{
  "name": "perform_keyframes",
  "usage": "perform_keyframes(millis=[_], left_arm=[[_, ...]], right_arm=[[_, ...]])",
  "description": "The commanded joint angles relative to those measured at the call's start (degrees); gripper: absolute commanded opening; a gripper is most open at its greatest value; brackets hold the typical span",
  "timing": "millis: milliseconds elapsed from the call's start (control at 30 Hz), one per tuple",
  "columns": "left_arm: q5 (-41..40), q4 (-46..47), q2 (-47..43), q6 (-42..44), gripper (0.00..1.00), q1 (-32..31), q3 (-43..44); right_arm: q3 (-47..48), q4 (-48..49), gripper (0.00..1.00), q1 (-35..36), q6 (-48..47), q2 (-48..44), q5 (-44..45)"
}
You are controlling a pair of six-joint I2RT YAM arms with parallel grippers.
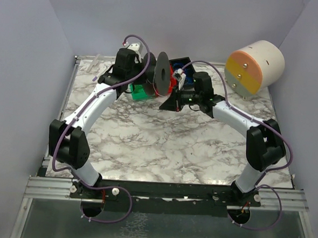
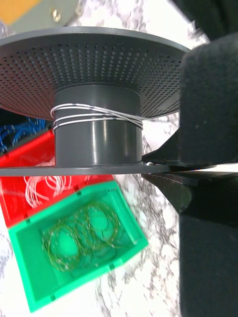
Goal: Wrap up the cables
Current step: Wrap the cable around the cable reel.
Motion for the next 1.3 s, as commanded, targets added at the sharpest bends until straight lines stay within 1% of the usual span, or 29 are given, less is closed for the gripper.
perform_keyframes(millis=[0,133,233,333,600,733,867,1000,1133,1267], left_arm=[[10.67,6.84,-3.89,-2.48,0.0,0.03,1.05],[15.28,7.74,-4.23,-2.43,0.0,0.03,0.4],[19.54,8.54,-4.37,-2.51,0.0,0.1,-0.01],[23.23,9.25,-4.42,-2.6,0.0,0.1,-0.21],[25.83,9.43,-4.9,-2.95,0.0,1.38,-0.03],[29.74,9.97,-5.08,-1.95,0.0,1.44,-0.65],[33.97,8.88,-5.25,1.68,0.0,1.36,-0.62],[35.38,4.23,-5.02,8.26,0.0,0.67,1.01],[34.11,-1.92,-4.6,15.48,0.0,-1.15,4.07],[29.48,-6.36,-4.21,21.16,0.0,-3.53,6.66]], right_arm=[[-0.56,-2.47,0.0,-0.27,-2.11,0.47,12.15],[-0.87,-2.79,0.01,-1.34,-1.97,0.8,17.49],[-1.95,-2.04,0.0,-2.93,-0.94,0.55,18.94],[-3.19,-0.54,0.0,-5.03,0.42,0.23,19.37],[-4.81,1.24,0.01,-10.59,2.93,1.0,18.26],[-4.47,1.32,0.01,-13.39,3.63,2.48,16.96],[-4.21,1.6,0.0,-16.72,4.21,3.44,14.3],[-2.86,0.96,0.0,-20.12,4.35,4.26,8.52],[0.18,-2.0,0.0,-22.62,2.53,5.11,1.72],[2.97,-6.71,0.01,-23.72,-0.81,5.23,-3.71]])
